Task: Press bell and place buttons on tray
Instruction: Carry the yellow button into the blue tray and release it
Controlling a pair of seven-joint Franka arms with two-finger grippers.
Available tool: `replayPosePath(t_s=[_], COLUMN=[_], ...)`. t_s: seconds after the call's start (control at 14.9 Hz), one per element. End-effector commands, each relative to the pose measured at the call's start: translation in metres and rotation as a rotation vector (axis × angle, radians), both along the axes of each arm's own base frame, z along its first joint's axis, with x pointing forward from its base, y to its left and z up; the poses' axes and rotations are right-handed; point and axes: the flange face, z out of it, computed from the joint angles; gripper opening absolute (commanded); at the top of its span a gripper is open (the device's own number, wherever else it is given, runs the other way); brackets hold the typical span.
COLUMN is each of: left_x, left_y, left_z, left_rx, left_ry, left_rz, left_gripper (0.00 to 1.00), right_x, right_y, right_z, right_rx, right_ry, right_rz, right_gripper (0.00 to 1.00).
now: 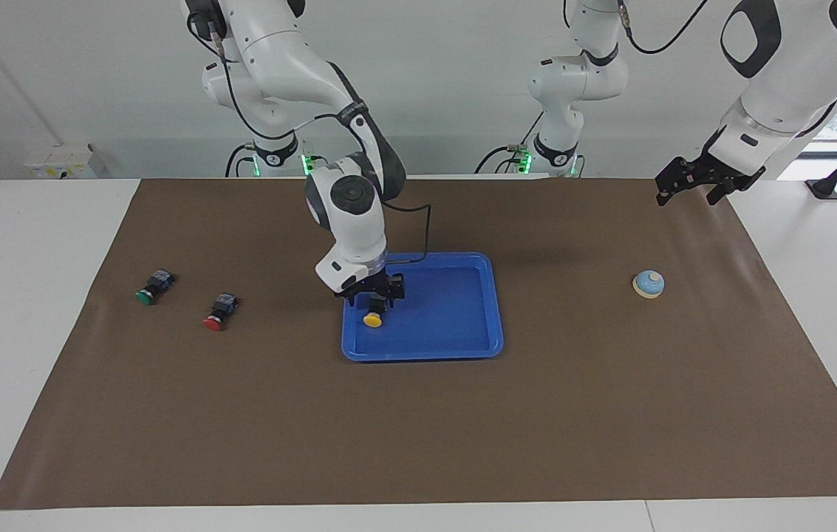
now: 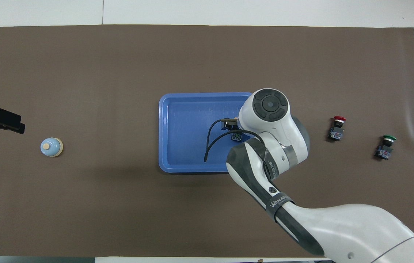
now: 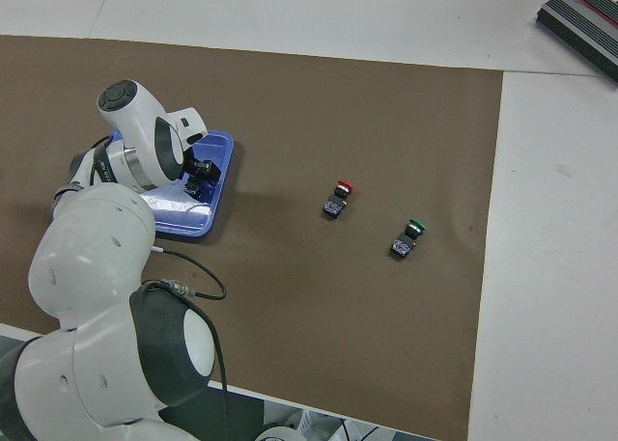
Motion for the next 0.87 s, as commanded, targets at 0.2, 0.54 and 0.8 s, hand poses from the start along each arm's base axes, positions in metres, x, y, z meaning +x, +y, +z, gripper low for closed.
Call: replayPosePath(t_s=[0.2, 0.54, 0.8], left_x=[-0.003, -0.003, -0.003], left_y=[-0.001, -0.001, -0.001], left_z=[0.001, 0.001, 0.001], left_rx=[-0.010, -0.010, -0.010], left_ry=[0.006, 0.006, 0.007], left_rz=[0.012, 0.012, 0.012], left_gripper=[1.00, 1.00, 1.00], right_x=[0.022, 0.026, -0.002], right_y=[-0.122, -0.232, -0.286], right_z=[0.073, 0.058, 0.018], right_rx=[-0.012, -0.023, -0.018], right_ry=[0.020, 0.042, 0.011], right_rz=[-0.130, -0.180, -0.229], right_gripper=[1.00, 1.00, 1.00])
